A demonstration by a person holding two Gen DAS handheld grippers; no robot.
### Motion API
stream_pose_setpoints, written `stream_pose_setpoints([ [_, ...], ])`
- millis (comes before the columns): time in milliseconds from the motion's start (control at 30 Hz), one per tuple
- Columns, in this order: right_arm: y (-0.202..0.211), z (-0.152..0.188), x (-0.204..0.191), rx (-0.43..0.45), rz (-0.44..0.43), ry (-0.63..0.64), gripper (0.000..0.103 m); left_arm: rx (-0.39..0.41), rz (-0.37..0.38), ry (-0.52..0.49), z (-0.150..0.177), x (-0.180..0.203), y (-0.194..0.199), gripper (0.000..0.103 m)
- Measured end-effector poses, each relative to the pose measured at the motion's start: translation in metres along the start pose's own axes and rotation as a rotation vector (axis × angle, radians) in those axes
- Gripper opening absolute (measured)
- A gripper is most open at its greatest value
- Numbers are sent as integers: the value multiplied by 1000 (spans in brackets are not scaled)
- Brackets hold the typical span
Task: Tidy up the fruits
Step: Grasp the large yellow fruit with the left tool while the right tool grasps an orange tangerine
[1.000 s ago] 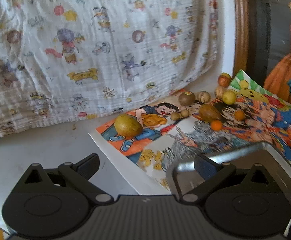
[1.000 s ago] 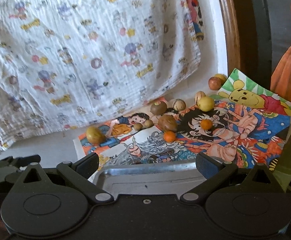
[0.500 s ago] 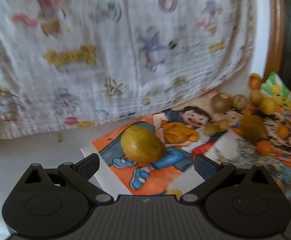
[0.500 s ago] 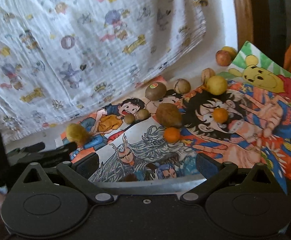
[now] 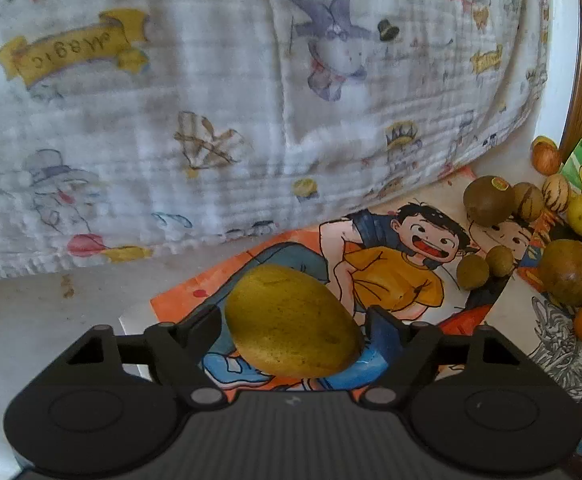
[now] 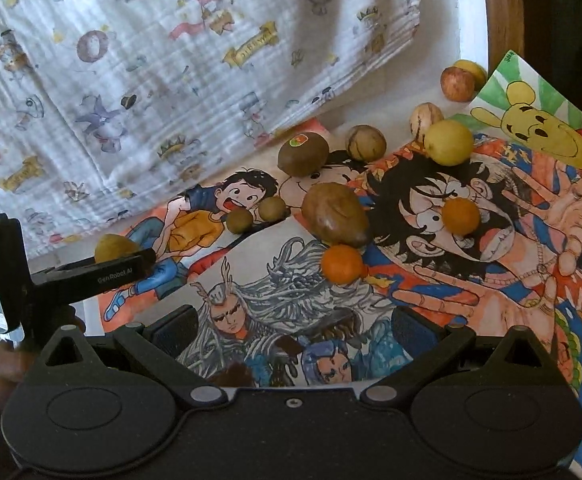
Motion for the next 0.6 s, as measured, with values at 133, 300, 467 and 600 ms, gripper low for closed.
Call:
stream_pose_setpoints([
  [133,-10,-3,3,-12,-1,4,103,-8,1,-4,0,2,-6,73],
  [300,-18,-5,4,-23,1,13,103,11,-1,-21,1,3,-4,71],
  [467,-32,-9,10,-36,14,22,102,13,8,-14,1,0,-1,70],
  [600,-48,-13,21,-67,19,-24,98,21,23,-13,1,0,11,70],
])
Point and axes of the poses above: each gripper's, at about its wrist camera, not at the fingertips, and y roughly against the way its jaws point, x to its right, z to its underside, the point moved 9 cm from there along -y, roughly the way its jaws point, and after that the axes turned 6 degrees about -z, right-handed, at the moved point
